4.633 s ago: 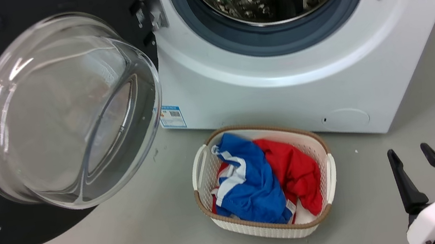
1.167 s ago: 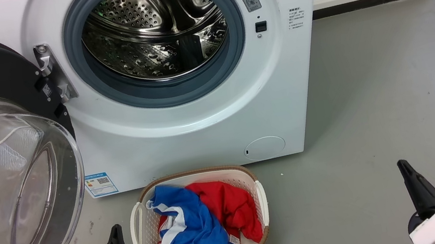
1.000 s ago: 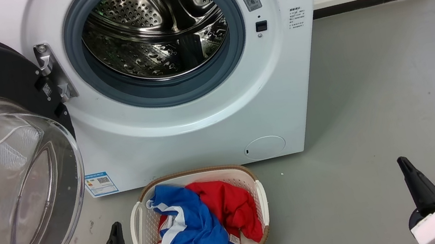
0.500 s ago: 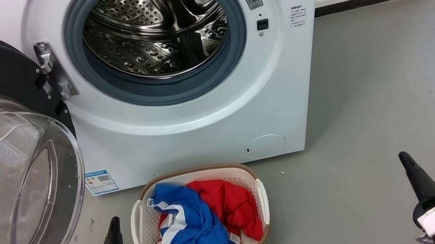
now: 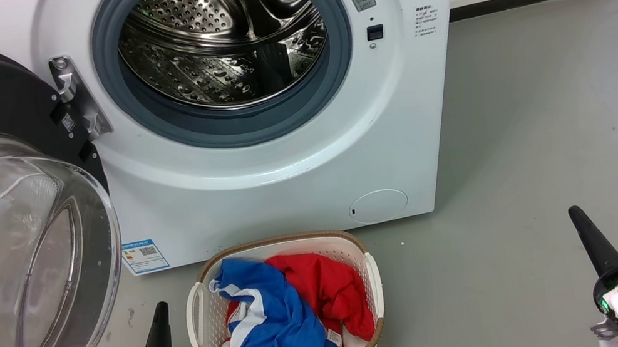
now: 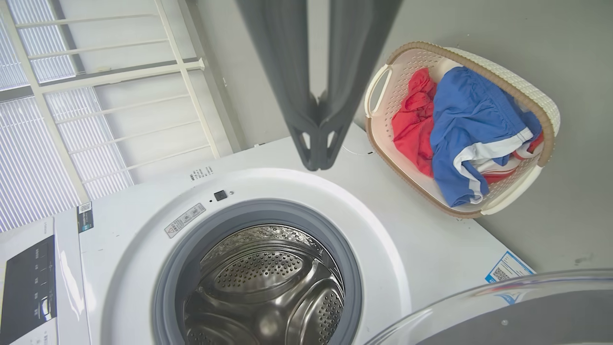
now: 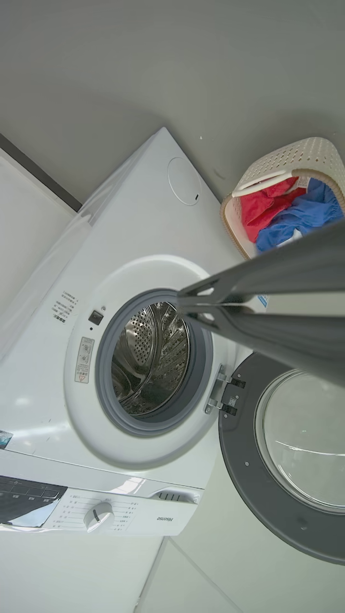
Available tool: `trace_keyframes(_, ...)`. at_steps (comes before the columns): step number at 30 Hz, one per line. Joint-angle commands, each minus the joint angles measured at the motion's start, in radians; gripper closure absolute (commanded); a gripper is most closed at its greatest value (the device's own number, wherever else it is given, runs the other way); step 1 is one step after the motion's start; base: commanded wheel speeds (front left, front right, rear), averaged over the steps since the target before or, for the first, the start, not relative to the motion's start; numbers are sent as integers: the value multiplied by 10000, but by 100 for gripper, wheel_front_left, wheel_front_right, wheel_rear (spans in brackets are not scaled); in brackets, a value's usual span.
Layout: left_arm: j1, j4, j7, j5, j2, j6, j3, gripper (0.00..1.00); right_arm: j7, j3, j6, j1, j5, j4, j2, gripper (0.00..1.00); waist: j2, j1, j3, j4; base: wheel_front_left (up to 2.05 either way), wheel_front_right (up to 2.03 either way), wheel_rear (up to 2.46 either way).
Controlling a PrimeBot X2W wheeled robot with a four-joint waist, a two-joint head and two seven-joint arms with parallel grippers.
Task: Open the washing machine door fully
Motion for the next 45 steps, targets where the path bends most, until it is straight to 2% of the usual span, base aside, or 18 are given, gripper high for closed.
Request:
trace_keyframes(1,-285,-56,61,-224,-22,-96,140,100,31,-34,0,-245,290,-25,0,100,-1,-1,4,3,0,0,0)
trace_keyframes(45,-557,234,917,-3397,-870,-1145,1453,100,234,-288,2,-852,4344,750,15,100,-1,-1,151,105,0,0,0)
